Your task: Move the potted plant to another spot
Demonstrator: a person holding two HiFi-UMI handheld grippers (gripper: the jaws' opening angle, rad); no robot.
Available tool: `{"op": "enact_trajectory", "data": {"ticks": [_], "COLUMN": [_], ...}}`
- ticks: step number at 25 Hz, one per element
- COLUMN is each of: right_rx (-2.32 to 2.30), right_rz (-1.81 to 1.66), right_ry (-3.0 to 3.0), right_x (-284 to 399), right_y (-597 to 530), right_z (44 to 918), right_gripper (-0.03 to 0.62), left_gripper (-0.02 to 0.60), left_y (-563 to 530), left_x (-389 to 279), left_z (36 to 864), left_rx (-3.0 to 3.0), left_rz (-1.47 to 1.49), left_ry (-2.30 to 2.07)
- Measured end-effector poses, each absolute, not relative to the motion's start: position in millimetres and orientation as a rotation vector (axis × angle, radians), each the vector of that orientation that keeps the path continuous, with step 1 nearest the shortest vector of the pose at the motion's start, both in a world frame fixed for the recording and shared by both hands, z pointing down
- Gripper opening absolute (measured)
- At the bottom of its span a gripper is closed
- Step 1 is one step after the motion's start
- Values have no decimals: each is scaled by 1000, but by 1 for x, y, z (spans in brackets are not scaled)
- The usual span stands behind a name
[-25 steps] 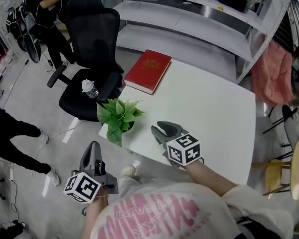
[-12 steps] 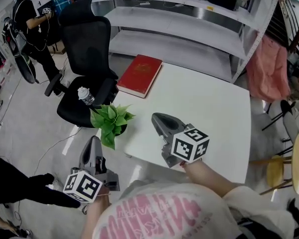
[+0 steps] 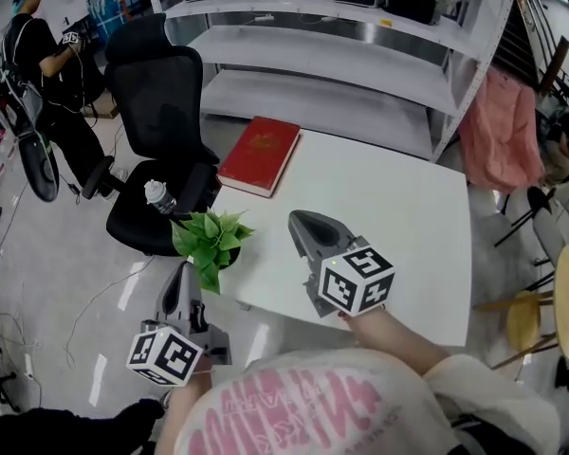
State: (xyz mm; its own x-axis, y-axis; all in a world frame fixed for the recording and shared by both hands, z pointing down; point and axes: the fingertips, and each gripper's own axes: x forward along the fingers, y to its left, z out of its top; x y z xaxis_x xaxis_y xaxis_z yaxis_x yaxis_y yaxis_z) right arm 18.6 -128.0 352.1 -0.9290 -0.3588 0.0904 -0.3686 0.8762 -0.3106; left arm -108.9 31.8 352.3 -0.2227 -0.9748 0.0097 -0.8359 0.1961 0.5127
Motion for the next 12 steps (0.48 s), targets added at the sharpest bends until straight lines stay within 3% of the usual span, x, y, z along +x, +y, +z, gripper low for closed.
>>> {"op": "enact_trajectory", "data": {"ticks": [12], "right_rx": [575], "right_rz": [495], "right_ry": [-2945], "right_x": [18], "right_y": [-124], "right_z": [378], "right_gripper": [8], "left_gripper": [3], "left_y": [36], "left_x": [-112], "left_z": [362], "left_rx": [1695], "left_rz": [-583], "left_ry": [-2134]}}
